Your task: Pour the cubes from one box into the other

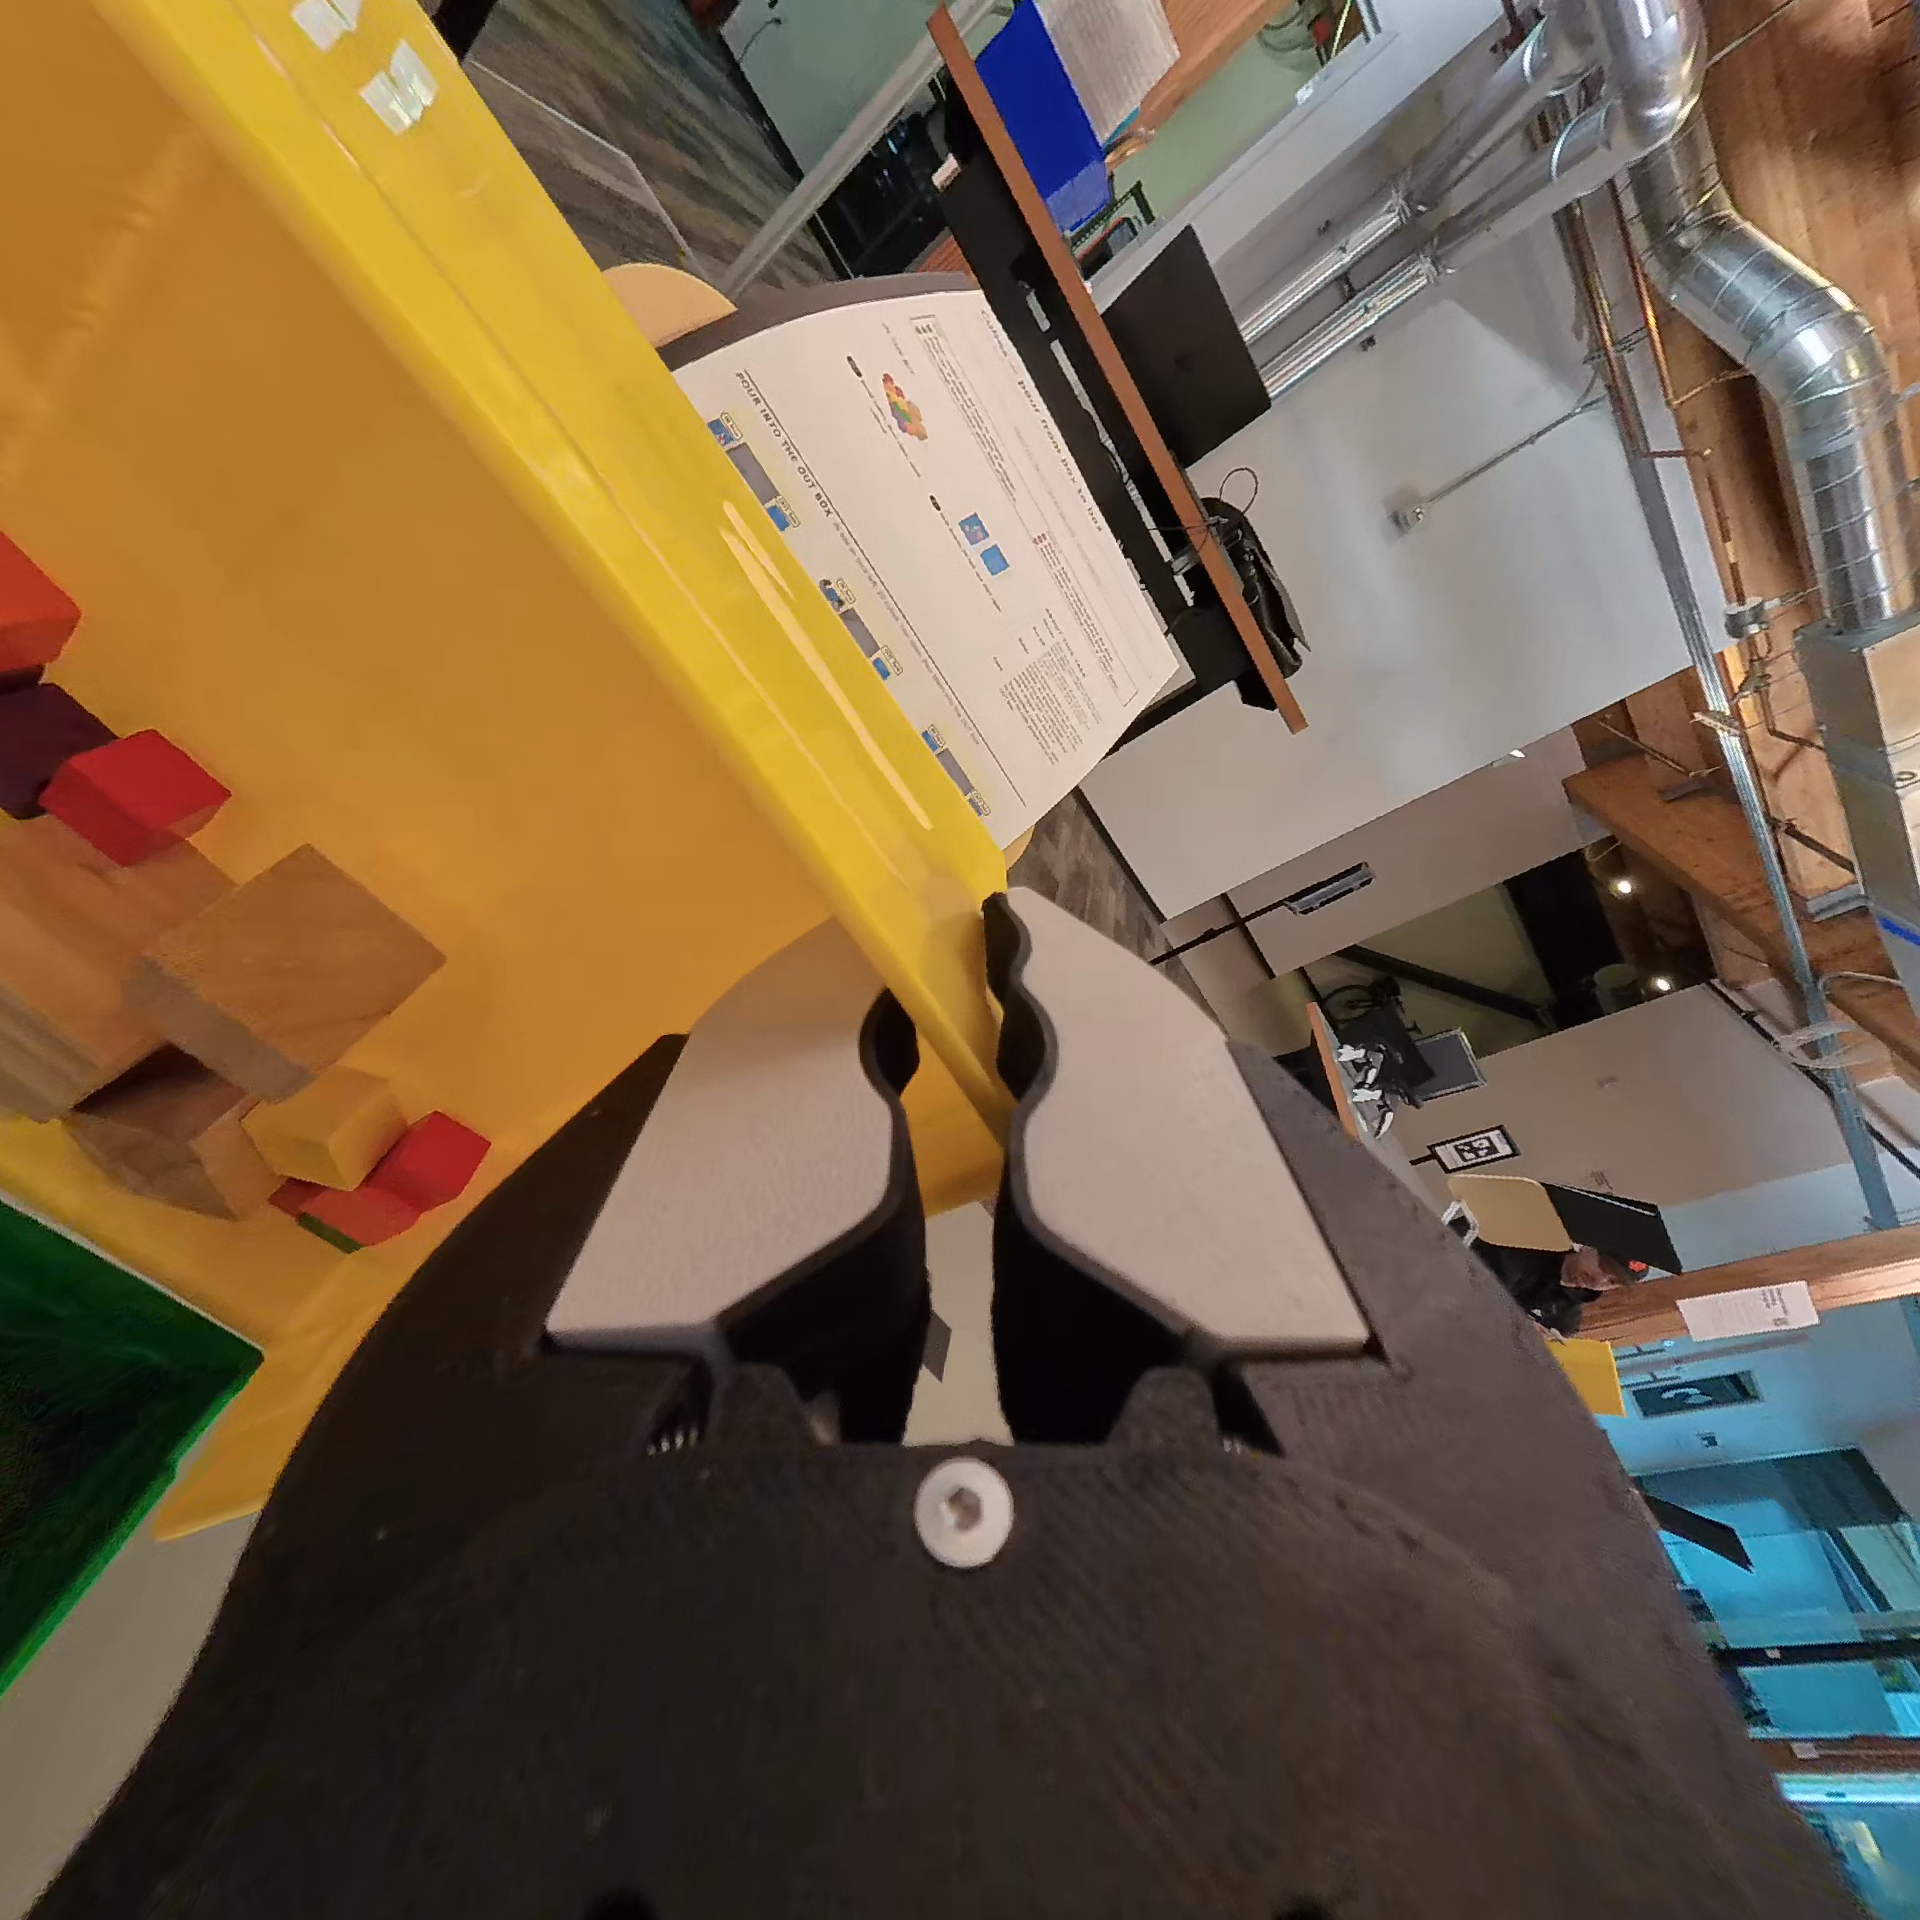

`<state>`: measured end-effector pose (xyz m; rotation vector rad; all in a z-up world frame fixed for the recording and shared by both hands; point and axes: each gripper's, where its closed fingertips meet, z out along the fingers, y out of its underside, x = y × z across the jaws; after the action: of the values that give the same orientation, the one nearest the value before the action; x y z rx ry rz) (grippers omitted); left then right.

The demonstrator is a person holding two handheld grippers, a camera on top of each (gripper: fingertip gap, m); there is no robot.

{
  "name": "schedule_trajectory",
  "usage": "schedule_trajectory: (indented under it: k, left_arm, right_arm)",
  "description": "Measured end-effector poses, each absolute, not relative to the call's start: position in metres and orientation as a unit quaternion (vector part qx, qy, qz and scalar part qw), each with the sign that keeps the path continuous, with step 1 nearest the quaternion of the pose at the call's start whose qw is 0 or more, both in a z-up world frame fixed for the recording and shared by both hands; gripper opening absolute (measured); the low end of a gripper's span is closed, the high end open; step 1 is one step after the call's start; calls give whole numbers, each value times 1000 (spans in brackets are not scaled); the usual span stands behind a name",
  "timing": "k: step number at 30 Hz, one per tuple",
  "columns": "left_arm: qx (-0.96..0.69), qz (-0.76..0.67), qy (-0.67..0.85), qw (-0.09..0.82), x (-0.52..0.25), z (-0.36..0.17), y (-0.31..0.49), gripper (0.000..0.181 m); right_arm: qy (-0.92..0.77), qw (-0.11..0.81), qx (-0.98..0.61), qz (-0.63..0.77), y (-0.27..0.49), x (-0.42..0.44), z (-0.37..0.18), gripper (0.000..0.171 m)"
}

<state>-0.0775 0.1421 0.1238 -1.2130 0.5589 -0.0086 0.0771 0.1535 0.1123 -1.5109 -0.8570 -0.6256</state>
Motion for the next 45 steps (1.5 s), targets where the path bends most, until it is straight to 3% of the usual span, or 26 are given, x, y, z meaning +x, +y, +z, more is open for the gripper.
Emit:
schedule_trajectory:
  k: [45]
  left_arm:
    - [-519,1,249,818,-79,125,112,20]
  right_arm:
    - [-362,636,-611,-302,126,75,116,5]
